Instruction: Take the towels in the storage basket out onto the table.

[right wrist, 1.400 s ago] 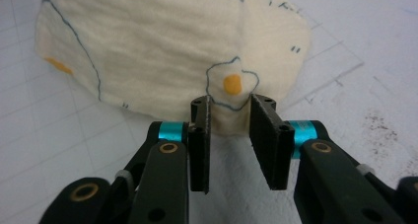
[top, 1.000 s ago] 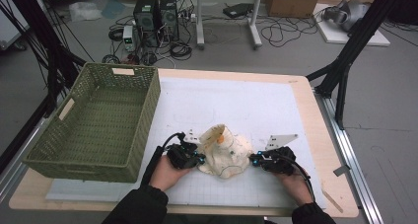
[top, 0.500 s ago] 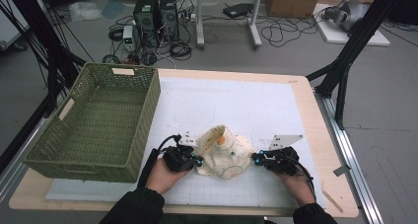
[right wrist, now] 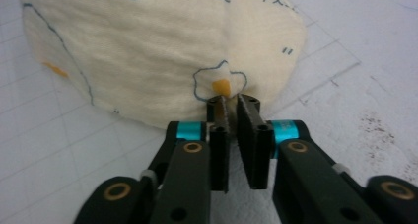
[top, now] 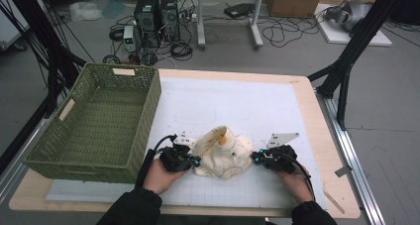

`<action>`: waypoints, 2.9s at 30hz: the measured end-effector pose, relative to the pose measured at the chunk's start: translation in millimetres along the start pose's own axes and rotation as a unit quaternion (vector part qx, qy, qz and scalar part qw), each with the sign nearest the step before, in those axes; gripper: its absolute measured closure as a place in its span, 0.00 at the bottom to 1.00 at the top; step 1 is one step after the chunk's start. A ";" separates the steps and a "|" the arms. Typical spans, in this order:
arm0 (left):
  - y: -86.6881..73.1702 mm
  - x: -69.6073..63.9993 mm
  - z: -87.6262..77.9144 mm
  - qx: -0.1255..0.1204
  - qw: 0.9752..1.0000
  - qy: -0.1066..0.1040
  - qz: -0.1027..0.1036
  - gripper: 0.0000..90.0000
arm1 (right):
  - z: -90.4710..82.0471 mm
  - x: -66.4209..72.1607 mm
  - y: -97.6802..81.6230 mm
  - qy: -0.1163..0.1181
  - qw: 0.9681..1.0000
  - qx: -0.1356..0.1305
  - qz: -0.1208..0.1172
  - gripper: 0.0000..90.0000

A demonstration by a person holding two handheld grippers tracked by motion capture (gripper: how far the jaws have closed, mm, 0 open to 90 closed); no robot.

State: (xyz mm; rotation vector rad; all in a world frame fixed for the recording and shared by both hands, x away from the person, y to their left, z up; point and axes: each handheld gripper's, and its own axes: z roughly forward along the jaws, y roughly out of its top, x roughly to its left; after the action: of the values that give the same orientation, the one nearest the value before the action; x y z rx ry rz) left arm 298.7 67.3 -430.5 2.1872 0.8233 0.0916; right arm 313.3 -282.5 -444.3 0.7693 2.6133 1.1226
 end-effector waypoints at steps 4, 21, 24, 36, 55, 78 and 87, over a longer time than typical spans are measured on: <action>-1.7 0.0 -4.2 -0.005 1.000 -0.005 -0.003 0.99 | -1.8 1.0 0.2 0.004 1.000 0.003 -0.004 0.96; -16.4 -12.4 -42.9 -0.044 0.999 -0.018 -0.004 0.99 | -36.6 39.9 -12.3 0.041 0.998 0.004 -0.037 0.96; -18.7 -15.0 -46.6 -0.042 0.999 -0.019 -0.001 0.99 | -39.5 46.6 -17.4 0.052 0.998 0.008 -0.038 0.96; -15.0 -10.6 -40.7 -0.055 0.998 -0.029 -0.014 0.82 | -46.9 41.1 -4.9 0.061 0.998 -0.019 -0.028 0.79; -13.7 -5.7 0.7 0.004 1.000 -0.016 -0.007 0.95 | 27.6 3.6 36.2 0.051 0.998 0.028 -0.030 0.88; -22.9 -3.9 -20.1 -0.017 0.999 -0.018 -0.024 0.99 | -33.7 -38.6 3.2 -0.068 0.996 0.019 0.047 1.00; -22.4 -0.7 -23.2 -0.033 0.999 -0.020 -0.033 0.82 | -44.3 -22.5 -4.7 -0.045 0.998 -0.027 0.040 0.82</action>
State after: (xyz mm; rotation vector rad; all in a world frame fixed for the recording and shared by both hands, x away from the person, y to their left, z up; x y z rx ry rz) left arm 278.9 92.9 -429.8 2.0923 0.8566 0.0403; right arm 314.2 -324.6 -417.5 0.8979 2.4888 1.1474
